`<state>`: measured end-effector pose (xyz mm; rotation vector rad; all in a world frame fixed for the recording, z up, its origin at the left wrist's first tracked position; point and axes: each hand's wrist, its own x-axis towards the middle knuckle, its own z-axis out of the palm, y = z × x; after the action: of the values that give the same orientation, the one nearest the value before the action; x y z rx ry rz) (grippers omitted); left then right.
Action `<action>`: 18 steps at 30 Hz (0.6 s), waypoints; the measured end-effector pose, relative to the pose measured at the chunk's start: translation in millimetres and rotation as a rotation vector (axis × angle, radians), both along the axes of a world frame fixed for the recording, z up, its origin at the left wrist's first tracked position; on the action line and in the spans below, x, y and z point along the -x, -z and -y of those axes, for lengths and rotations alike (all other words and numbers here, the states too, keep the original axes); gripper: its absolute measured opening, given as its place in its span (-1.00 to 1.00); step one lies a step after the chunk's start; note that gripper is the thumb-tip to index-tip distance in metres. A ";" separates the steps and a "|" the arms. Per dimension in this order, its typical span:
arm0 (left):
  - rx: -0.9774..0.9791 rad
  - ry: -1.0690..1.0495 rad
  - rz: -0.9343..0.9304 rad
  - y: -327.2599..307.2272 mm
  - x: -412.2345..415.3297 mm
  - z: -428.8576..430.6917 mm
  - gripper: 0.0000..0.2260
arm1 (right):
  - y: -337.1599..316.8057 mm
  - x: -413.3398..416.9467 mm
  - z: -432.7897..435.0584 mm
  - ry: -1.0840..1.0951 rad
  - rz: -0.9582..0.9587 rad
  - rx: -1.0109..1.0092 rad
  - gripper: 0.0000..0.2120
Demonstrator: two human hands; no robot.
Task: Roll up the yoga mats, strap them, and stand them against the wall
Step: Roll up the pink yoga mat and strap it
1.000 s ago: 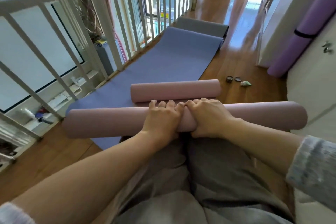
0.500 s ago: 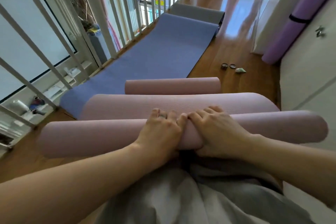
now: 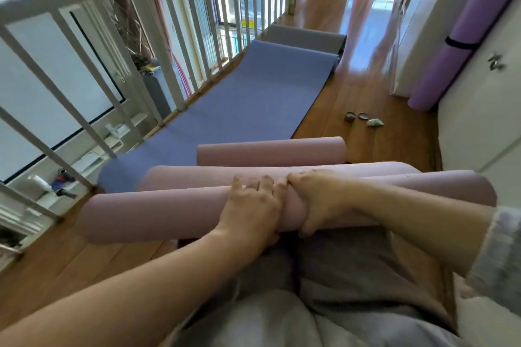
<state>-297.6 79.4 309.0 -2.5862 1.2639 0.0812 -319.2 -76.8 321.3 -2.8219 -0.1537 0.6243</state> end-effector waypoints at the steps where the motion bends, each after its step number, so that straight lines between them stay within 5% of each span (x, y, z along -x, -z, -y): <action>1: 0.005 -0.001 0.006 2.9 -3.2 2.0 -0.25 | -0.1 -6.7 2.6 -0.005 -0.040 -0.003 -0.25; 4: 0.050 -0.009 -0.084 1.9 -27.6 10.3 -0.25 | 4.4 -10.6 4.5 -0.001 0.038 0.046 -0.18; 9: 0.033 -0.027 -0.339 -4.8 -57.3 14.4 -0.21 | 34.8 23.7 -3.9 -0.036 0.553 0.274 -0.15; 12: 0.003 -0.076 -0.407 -10.5 -63.0 17.4 -0.25 | 28.7 7.9 -0.2 -0.005 0.481 0.258 -0.22; 18: 0.096 -0.079 0.022 15.9 -30.3 18.5 -0.25 | 9.2 -29.3 17.1 0.035 0.127 0.112 -0.28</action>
<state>-267.3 60.9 293.1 -2.7110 1.1859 0.0074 -289.9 -94.0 312.1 -2.9663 -0.0941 0.4590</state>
